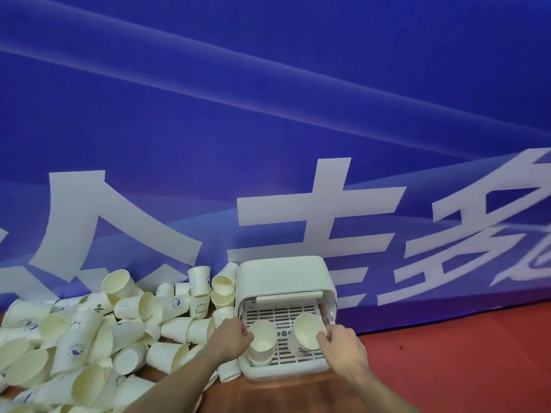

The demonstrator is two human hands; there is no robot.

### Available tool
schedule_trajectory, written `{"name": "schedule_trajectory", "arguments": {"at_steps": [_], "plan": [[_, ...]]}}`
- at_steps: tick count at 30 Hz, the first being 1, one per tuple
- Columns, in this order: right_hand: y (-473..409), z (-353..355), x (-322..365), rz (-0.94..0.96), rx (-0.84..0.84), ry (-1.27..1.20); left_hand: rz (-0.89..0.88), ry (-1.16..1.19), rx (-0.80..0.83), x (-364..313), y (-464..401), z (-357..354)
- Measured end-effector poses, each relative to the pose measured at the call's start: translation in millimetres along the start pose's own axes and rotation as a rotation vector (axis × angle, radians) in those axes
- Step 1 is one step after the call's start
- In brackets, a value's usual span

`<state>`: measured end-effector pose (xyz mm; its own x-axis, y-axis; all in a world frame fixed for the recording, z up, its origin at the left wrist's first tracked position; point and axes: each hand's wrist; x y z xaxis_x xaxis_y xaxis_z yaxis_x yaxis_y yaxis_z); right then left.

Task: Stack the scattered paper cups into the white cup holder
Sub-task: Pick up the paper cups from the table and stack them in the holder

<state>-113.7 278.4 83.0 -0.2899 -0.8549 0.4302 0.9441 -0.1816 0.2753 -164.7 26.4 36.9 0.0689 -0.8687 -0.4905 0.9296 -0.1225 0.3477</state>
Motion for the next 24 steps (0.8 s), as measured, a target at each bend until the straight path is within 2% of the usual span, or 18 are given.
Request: {"name": "schedule_trajectory", "arguments": {"at_steps": [10, 24], "plan": [[-5.2, -5.3, -2.0, 0.02, 0.014, 0.031, 0.055, -0.121, 0.097, 4.4, -8.7, -16.8], [-9.0, -14.6, 47.1, 0.159, 0.049, 0.052, 0.169, -0.034, 0.03, 24.5, 9.4, 28.5]]}}
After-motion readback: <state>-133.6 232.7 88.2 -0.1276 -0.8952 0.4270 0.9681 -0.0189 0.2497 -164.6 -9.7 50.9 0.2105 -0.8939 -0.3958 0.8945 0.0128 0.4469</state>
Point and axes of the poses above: each hand's wrist, its own y-axis away from the middle knuckle, its own z-axis out of the back of the hand, x = y × z, and after that the axes turned 2 degrees about x, right-handed
